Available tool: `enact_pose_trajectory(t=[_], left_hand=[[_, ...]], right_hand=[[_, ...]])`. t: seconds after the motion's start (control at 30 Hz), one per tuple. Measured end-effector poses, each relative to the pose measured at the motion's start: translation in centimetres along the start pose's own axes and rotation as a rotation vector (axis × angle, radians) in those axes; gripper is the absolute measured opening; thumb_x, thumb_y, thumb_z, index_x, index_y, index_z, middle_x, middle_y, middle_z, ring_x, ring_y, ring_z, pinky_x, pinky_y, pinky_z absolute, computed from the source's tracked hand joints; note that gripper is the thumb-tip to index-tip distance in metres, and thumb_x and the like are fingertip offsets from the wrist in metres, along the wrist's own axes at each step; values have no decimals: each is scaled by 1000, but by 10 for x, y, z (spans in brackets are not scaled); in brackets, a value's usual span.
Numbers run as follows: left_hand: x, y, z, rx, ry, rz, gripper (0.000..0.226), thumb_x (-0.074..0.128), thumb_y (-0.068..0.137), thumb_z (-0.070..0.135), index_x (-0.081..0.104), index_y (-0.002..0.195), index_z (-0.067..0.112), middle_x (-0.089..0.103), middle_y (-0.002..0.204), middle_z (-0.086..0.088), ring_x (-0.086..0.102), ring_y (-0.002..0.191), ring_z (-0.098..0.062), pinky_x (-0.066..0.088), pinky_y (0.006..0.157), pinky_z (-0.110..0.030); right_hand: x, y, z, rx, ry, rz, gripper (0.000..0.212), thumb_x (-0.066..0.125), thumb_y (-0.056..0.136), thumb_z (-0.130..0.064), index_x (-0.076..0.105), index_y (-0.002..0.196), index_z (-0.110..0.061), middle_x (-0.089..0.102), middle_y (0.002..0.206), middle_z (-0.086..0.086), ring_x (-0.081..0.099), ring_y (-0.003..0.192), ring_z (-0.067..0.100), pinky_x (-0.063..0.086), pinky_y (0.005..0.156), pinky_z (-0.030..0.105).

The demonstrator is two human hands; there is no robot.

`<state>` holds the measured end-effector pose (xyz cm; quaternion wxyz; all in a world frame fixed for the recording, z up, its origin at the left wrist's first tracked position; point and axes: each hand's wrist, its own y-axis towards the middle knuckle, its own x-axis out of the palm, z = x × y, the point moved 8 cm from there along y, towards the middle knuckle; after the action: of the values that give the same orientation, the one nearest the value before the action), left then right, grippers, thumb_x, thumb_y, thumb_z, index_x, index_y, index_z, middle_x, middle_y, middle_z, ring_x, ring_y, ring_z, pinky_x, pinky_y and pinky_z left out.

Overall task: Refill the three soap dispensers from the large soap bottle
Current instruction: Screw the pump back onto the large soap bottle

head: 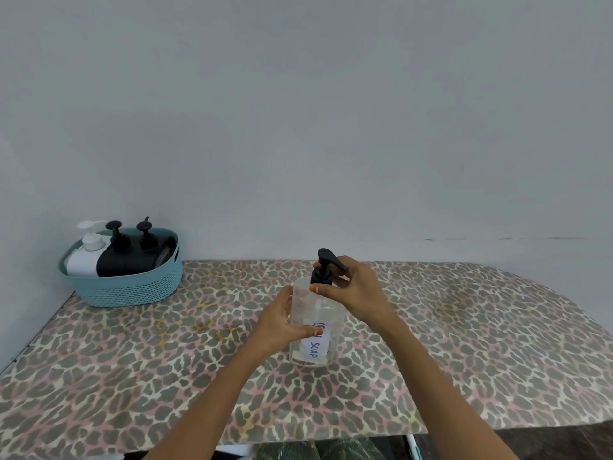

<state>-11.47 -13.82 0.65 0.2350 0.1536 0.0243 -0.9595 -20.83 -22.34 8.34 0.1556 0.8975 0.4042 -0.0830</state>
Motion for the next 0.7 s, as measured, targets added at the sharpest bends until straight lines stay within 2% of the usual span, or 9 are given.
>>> enact_pose_trajectory(t=[0.07,0.17,0.27,0.37,0.5,0.6,0.7], left_hand=[[0,0,0,3,-2,11,62,80,66,8,43,110,31,58,101,17,56,90,10,48,67,-6],[0,-1,1,6,6,19,61,80,66,9,43,107,34,59,101,18,56,90,10,49,68,-8],[0,0,2,5,15,16,60,80,66,11,43,108,33,59,101,16,58,93,4,48,68,-8],[1,0,3,-3,16,6,61,80,66,11,44,111,28,60,101,15,58,91,5,46,64,-5],[-1,-2,2,-1,-4,19,65,81,65,8,43,114,27,57,103,18,54,92,11,46,66,-3],[-1,-1,2,13,18,23,64,82,64,11,42,109,32,56,102,22,55,94,8,48,69,-6],[-1,-2,3,27,28,34,65,82,63,13,41,105,39,55,102,23,55,94,8,49,71,-10]], right_hand=[[-1,-2,2,-18,-28,72,27,77,71,-7,61,87,-20,65,96,17,60,94,31,51,87,35],[-1,-4,5,-30,-74,150,27,79,70,-12,59,88,-20,63,90,15,57,87,32,49,84,45],[0,-4,3,-34,-77,136,29,77,72,-12,56,89,-22,58,86,2,54,83,20,48,83,35],[-3,-14,5,-80,-40,139,37,74,75,-11,53,93,-36,58,96,-12,58,97,4,45,87,14],[-14,-41,37,-38,93,279,36,66,82,-12,52,107,-34,58,111,-15,54,104,-12,41,91,7],[-8,-57,70,57,72,257,46,68,79,-11,48,116,-29,53,116,-19,52,108,-10,40,96,9],[5,-66,98,153,-38,183,63,76,72,-12,45,125,-23,49,122,-16,49,117,3,37,100,12]])
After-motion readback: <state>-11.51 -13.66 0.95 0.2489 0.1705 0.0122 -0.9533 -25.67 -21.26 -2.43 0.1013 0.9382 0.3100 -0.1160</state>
